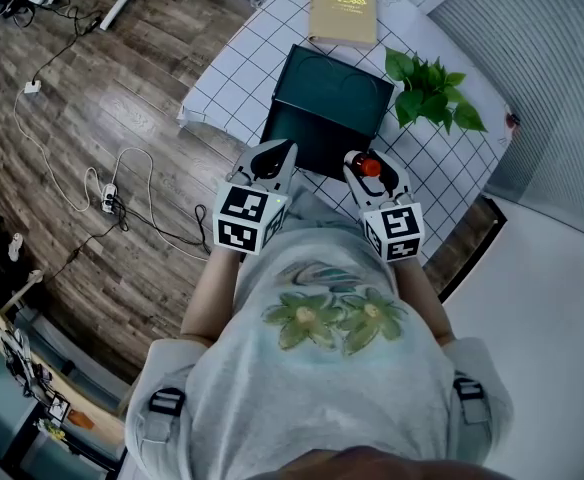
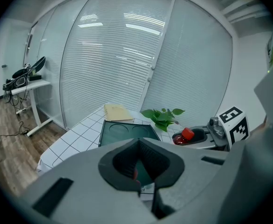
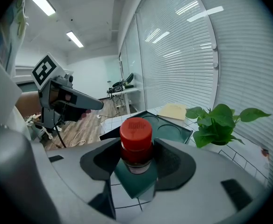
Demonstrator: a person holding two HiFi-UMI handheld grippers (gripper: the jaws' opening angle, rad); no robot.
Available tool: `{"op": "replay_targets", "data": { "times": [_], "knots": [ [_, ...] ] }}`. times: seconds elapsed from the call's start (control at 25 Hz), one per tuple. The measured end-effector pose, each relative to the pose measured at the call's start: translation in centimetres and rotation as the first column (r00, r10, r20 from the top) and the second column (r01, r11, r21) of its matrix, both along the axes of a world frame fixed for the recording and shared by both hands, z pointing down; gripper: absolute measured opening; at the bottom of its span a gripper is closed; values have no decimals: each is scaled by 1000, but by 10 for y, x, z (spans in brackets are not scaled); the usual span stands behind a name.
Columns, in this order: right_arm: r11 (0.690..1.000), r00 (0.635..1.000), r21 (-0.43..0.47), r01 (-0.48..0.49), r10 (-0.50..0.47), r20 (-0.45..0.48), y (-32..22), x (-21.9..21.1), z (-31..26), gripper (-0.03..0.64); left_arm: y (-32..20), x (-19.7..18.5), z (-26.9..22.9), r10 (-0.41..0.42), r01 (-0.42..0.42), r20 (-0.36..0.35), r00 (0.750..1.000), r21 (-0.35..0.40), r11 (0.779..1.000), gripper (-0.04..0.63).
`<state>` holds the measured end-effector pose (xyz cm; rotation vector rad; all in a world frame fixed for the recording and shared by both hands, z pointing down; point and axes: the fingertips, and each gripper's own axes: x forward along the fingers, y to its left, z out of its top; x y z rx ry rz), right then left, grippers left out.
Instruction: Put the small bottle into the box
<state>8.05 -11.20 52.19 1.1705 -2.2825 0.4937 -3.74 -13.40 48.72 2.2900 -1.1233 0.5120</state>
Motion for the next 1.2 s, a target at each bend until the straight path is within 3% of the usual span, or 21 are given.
{"op": "replay_targets", "data": {
  "times": [1.2],
  "knots": [
    [997,996,-32,73,-74,-42,2,-5,27,218,1,4,3,-12,12,4,1000,-2,1000,8]
  ]
}}
